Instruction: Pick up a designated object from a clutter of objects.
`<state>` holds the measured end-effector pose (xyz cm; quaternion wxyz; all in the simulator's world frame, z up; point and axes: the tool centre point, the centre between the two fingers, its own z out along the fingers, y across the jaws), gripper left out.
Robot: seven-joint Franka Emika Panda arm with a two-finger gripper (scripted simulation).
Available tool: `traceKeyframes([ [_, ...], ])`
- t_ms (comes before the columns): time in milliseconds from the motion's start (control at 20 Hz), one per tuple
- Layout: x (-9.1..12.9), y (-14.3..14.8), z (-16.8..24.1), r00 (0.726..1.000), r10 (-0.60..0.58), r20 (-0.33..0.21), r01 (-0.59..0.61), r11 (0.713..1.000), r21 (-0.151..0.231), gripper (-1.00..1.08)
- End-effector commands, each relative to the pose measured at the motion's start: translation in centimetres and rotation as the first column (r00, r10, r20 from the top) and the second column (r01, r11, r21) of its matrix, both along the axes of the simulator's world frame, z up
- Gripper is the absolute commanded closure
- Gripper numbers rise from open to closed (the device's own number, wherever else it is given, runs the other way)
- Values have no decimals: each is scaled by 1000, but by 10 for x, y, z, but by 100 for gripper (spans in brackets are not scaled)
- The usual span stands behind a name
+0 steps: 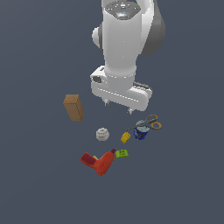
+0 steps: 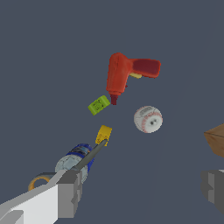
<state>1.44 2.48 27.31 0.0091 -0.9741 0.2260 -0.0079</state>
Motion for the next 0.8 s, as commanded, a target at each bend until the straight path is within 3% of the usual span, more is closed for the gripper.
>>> traceKeyframes([
  [0, 0, 6, -6, 999, -51, -2, 51, 999, -1, -92],
  [350, -2, 24, -22, 982, -190, -6, 190, 982, -3, -92],
  [750, -5, 44, -40, 939, -343, -10, 343, 939, -6, -92],
])
